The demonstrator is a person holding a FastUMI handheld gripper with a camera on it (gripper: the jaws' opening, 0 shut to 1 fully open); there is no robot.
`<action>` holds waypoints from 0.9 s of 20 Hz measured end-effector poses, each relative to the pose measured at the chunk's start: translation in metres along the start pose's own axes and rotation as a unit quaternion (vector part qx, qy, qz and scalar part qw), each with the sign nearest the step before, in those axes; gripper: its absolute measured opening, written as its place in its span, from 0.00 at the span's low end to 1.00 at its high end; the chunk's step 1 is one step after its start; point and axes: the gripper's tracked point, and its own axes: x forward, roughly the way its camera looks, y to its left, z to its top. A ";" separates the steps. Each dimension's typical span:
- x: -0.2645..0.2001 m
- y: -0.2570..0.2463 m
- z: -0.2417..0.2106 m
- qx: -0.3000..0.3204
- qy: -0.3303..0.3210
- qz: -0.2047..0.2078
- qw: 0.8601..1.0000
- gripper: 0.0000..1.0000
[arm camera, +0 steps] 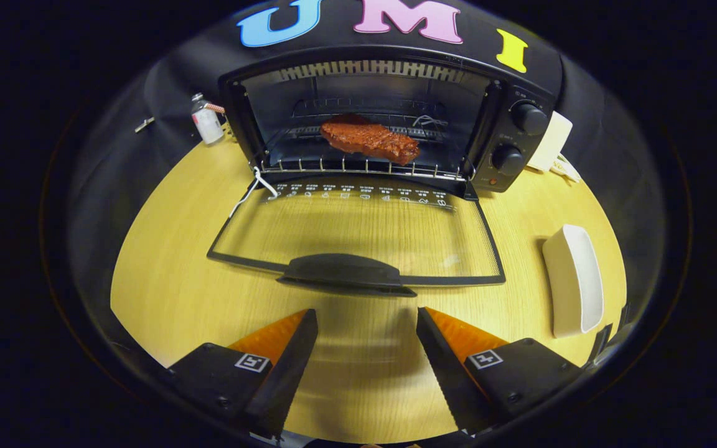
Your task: Open the toaster oven, put the food inside, and close the toaster oven door.
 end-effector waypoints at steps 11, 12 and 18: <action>-0.001 0.000 0.015 -0.023 -0.029 0.001 0.999 0.99; -0.005 0.000 0.019 -0.038 -0.039 0.004 0.998 0.99; -0.038 0.001 0.049 -0.061 -0.102 0.027 0.993 0.99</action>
